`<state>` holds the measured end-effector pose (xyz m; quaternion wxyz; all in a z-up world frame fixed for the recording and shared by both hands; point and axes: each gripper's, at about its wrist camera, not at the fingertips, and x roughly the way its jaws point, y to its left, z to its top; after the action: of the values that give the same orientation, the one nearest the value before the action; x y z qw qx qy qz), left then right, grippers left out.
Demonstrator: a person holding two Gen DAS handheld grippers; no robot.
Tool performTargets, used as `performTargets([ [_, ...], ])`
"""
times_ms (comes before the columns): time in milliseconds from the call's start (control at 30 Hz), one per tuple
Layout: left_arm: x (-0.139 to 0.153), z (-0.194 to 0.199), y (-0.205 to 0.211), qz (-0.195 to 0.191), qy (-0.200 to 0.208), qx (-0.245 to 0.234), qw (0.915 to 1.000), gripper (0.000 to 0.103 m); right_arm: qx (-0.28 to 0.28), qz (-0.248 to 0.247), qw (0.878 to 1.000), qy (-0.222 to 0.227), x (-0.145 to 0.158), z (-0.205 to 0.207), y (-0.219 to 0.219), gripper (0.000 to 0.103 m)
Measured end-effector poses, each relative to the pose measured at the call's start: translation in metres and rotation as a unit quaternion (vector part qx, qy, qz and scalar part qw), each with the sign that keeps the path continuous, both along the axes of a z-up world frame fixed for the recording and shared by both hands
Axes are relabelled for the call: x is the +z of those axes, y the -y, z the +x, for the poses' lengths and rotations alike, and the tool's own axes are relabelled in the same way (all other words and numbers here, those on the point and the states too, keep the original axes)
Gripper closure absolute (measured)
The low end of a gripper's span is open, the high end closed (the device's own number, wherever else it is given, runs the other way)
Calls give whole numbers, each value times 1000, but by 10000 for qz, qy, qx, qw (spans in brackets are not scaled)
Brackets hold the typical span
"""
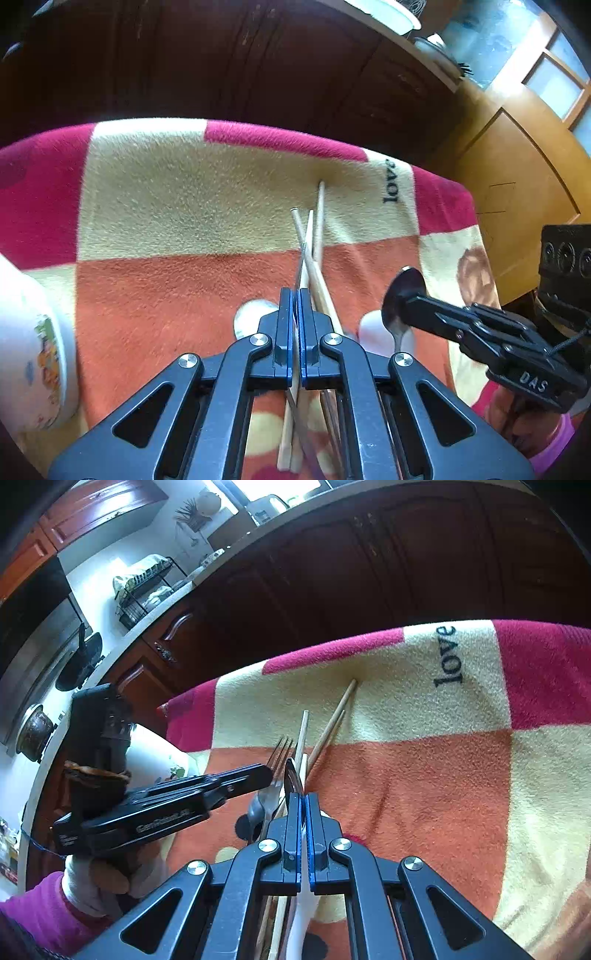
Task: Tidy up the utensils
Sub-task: 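Grasp the metal fork with the left gripper while the right gripper grasps a metal spoon, then carry the fork and spoon in both grippers over the white jar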
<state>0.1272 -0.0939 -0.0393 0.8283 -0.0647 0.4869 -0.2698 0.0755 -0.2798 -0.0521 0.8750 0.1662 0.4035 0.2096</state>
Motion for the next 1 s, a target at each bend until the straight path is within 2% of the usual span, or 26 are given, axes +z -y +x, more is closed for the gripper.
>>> performTargets([
  [300,31,-33,-22,-206,251,166,9993,102,4,-86,9996,273,24,-22,-9,101],
  [600,82,-80,-54,-441,775,158,9959,102,101,-233,9966,781,63,-49,-28,101],
  [1000,131,-104,-102,-328,1280,601,9894,102,297,-319,9911,1257,104,-72,-43,101],
])
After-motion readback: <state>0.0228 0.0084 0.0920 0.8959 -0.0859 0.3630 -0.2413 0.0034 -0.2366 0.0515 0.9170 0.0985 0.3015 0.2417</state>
